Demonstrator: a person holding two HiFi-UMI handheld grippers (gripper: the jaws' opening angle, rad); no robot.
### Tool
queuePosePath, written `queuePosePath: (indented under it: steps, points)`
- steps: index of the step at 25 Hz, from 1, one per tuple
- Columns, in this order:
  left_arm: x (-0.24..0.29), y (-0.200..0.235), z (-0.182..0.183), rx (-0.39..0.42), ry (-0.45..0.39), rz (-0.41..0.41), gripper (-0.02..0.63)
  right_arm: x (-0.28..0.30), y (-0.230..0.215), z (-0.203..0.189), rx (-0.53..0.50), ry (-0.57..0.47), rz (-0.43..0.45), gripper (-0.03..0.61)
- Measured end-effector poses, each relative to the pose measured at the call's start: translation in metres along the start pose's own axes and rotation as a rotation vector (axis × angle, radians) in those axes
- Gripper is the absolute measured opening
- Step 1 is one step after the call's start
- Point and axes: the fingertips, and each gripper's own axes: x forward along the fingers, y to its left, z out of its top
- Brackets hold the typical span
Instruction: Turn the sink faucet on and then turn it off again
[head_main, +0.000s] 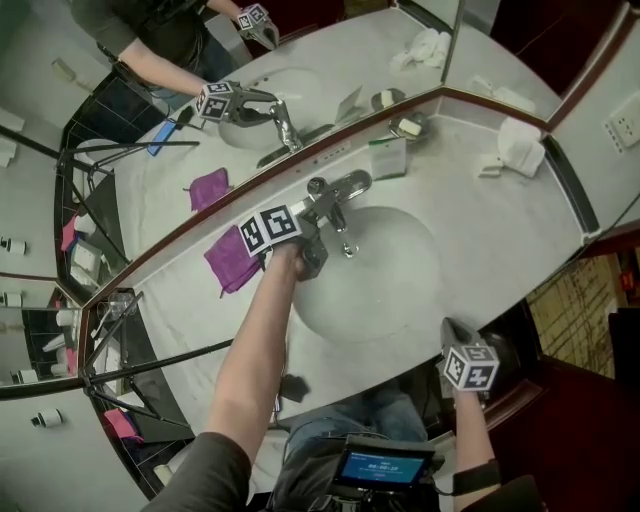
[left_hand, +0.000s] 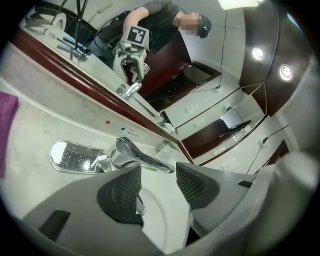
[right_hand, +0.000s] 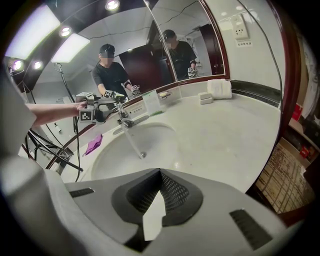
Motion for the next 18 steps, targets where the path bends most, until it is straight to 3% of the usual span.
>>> queuePosePath:
  steps: [5, 18]
  points:
    - [0.009, 0.000, 0.004, -0.023, 0.016, -0.018, 0.218, 0.007, 0.001, 0.008, -0.003, -0.004, 0.004, 0.015]
    - [0.019, 0.005, 0.007, -0.206, -0.011, -0.087, 0.183, 0.013, 0.006, 0.011, -0.010, 0.001, 0.008, 0.015]
